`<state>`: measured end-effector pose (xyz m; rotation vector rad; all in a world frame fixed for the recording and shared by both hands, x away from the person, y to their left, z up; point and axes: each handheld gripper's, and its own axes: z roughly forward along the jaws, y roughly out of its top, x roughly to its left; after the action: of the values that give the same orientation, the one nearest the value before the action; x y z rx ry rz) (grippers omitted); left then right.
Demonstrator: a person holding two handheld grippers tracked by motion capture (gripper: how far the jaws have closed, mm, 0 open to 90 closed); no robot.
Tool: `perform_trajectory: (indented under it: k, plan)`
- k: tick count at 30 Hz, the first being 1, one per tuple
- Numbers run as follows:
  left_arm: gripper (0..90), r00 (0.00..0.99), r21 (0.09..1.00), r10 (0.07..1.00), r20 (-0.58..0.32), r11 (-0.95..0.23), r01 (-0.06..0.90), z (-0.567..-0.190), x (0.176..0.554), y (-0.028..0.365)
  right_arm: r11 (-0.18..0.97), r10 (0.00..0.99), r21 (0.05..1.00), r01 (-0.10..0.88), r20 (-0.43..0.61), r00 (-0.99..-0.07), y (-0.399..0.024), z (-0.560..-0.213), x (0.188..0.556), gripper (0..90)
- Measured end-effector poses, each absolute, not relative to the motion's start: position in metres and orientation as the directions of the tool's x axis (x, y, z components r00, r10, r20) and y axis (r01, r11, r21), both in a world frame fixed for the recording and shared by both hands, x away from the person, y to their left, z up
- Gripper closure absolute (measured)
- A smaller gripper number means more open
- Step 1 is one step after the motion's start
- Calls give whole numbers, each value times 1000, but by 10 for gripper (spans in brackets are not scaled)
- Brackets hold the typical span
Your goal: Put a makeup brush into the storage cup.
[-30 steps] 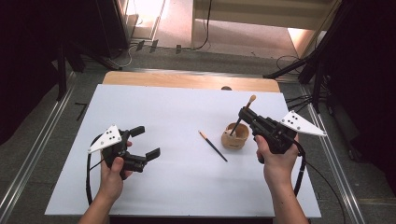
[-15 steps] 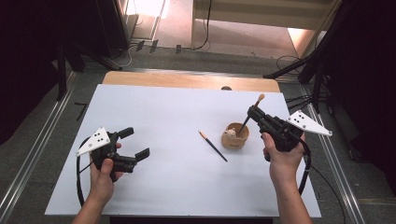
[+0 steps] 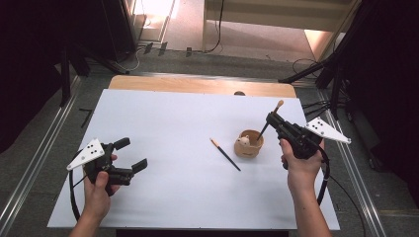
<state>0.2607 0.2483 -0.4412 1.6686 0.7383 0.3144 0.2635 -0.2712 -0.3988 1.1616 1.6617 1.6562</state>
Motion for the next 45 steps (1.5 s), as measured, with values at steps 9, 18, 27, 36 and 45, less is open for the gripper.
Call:
perform_trajectory:
  k: [9, 18, 27, 36, 45]
  plan:
    - [0, 739, 952, 648, -183, -72, 299, -444, 257, 264, -98, 856, 973, 207, 189, -482, -275, -409, 269, 844]
    - [0, 720, 949, 673, -170, -84, 303, -447, 253, 276, -85, 865, 974, 208, 176, -470, -277, -420, 272, 844]
    - [0, 702, 948, 689, -179, -68, 310, -449, 249, 286, -51, 865, 974, 219, 153, -478, -274, -427, 276, 844]
    - [0, 699, 949, 691, -181, -64, 310, -450, 249, 287, -60, 873, 967, 247, 171, -457, -274, -445, 282, 844]
    - [0, 701, 948, 690, -182, -65, 311, -450, 249, 286, -51, 866, 964, 261, 173, -469, -267, -458, 284, 844]
